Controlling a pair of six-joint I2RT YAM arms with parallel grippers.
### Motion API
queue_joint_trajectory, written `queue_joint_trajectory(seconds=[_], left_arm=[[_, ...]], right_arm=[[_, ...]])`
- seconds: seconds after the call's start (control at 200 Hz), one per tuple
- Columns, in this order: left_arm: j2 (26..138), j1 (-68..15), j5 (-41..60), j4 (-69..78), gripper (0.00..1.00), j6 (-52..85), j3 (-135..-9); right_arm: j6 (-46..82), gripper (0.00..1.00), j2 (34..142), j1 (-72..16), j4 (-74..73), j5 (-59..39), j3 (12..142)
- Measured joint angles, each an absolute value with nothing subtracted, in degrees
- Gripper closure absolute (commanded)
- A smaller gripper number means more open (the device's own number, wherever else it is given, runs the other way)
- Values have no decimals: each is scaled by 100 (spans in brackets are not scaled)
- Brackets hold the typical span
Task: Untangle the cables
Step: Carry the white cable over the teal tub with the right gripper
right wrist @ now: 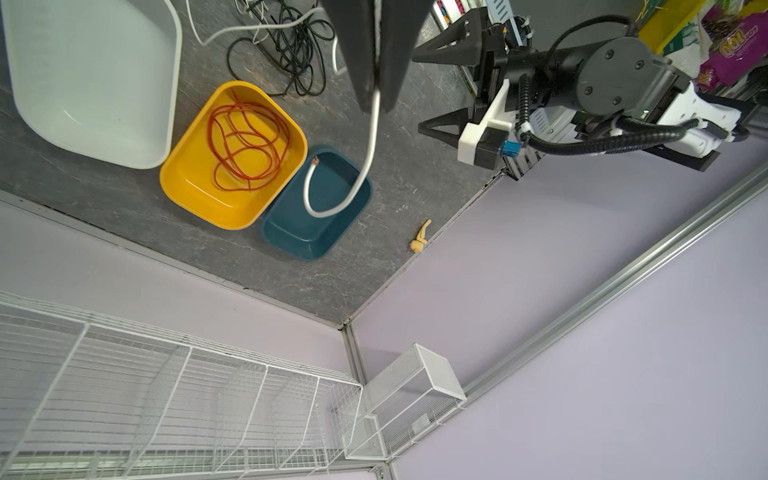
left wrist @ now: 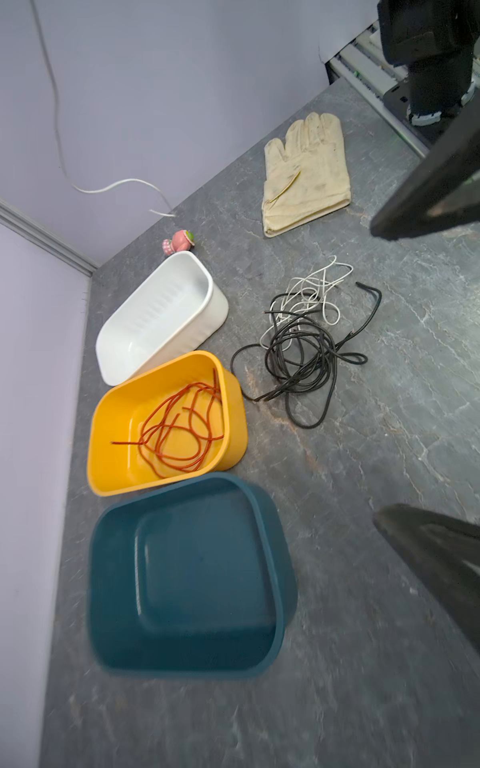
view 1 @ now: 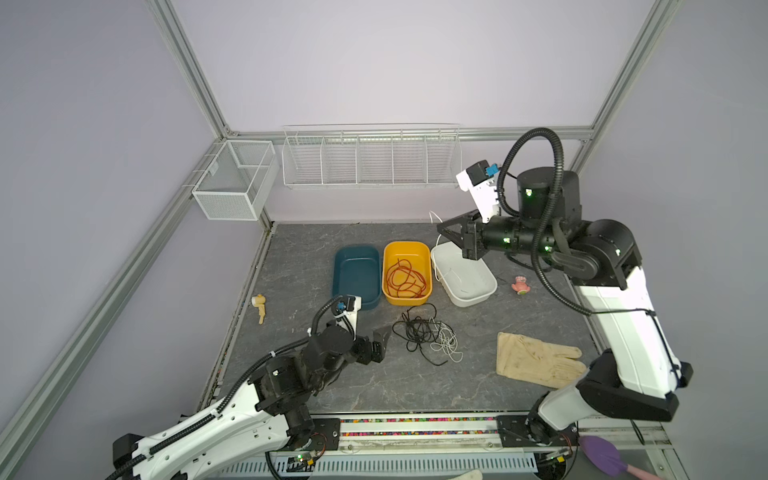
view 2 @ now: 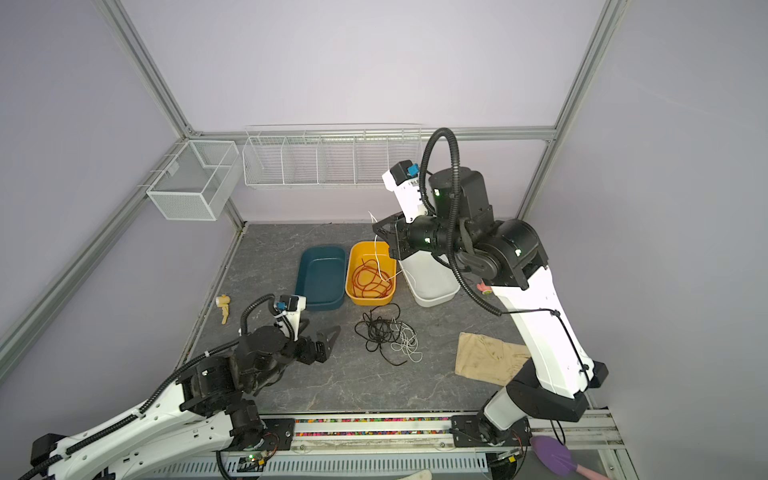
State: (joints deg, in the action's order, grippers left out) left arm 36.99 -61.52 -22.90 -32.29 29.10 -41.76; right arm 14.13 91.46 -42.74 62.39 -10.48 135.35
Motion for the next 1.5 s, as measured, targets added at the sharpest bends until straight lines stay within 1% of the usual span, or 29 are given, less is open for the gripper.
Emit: queue_joint_trajectory(seconds=[0.095,0.195,0.32,0.475,0.625,0.88,1.204,1.499], left_arm=[[3505,-6152,-2626,-3566,1,2425,-4399],[3227,-6152,-3140,-3697,1,1905,-4327],[2639,-6152,-3758,-3374,1,1282,-3776],[1966,-6110,-4093,-2692,1,635,-2967],[1826,-5951,-3994,-2451,1,401,-2818],[2014,-5769,-3430,-2244,1,231,-2783],[1490,-5559,-3256,-2034,1,121,-2613],[1455,-5544,-3116,-1949,1,71,-2576]], right_arm=[[1437,93,9491,-4265,6173,-1258,13911],[1518,94,9874,-4244,6027,-1516,14291],[1667,93,10396,-4233,5784,-1802,14709],[1959,93,10969,-4189,5273,-2139,14901],[2279,93,11500,-4136,4764,-2412,15054],[2674,93,12274,-4106,4066,-2744,15266],[2923,94,12724,-4101,3463,-2858,15279],[2998,93,13032,-4112,3240,-2856,15078]])
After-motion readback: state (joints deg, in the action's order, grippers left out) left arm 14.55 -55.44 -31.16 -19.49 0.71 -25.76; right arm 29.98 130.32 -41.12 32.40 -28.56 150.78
